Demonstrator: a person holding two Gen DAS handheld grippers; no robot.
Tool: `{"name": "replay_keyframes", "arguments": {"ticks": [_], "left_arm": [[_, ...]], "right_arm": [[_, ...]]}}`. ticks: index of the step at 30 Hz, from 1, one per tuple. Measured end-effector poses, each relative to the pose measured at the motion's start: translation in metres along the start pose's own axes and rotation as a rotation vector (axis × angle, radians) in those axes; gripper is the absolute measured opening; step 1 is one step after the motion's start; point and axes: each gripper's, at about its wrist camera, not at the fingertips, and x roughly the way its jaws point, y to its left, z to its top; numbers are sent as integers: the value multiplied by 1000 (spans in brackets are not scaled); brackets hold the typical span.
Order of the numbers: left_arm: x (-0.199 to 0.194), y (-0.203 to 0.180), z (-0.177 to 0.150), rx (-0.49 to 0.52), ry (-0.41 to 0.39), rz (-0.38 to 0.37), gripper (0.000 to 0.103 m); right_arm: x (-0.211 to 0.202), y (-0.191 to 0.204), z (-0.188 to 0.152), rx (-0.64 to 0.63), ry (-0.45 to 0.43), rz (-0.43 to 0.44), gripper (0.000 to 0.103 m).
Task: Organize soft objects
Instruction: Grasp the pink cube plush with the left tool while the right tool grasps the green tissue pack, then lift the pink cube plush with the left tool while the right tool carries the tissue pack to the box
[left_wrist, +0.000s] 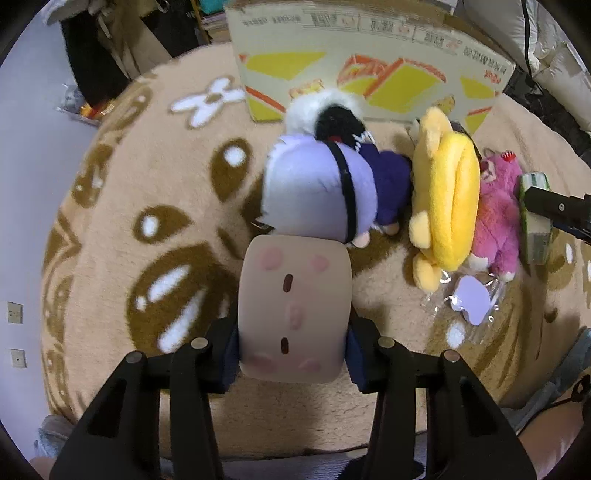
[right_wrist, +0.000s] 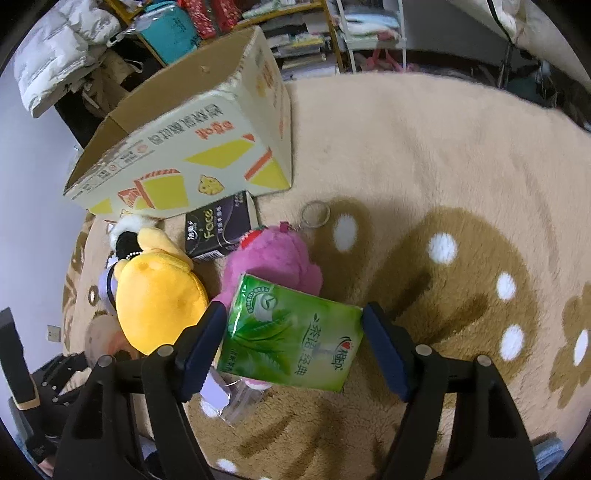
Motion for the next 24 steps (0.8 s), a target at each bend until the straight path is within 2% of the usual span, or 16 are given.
{"name": "replay_keyframes", "arguments": {"ticks": [1, 3, 6, 9, 11, 14, 16, 21, 24], "left_arm": [[-6, 1, 0, -6, -25, 6, 45], [-16, 4, -3, -17, -74, 23, 45], [-31, 4, -10, -27, -129, 66, 45], [-41, 6, -13, -42, -149, 62, 46], [-42, 6, -13, -48, -150, 66, 46], [-41, 6, -14, -46, -144, 76, 46], [-40, 8, -14, -45, -146, 81, 46], [-45, 11, -15, -56, -175, 71, 46], [-49, 13, -15, -64, -197, 66, 46]], "right_arm": [[-3, 1, 0, 1, -9, 6, 54], [-12, 2, -1, 5, -41, 9, 52], [-16, 1, -2, 5, -49, 23, 39], [-12, -3, -3, 32, -20, 49, 39], [-10, -4, -3, 40, -15, 50, 44], [-3, -7, -4, 52, 6, 34, 60], [4, -14, -3, 86, 26, 18, 78], [24, -28, -1, 174, 88, 71, 83], [31, -25, 1, 152, 100, 57, 81]]}}
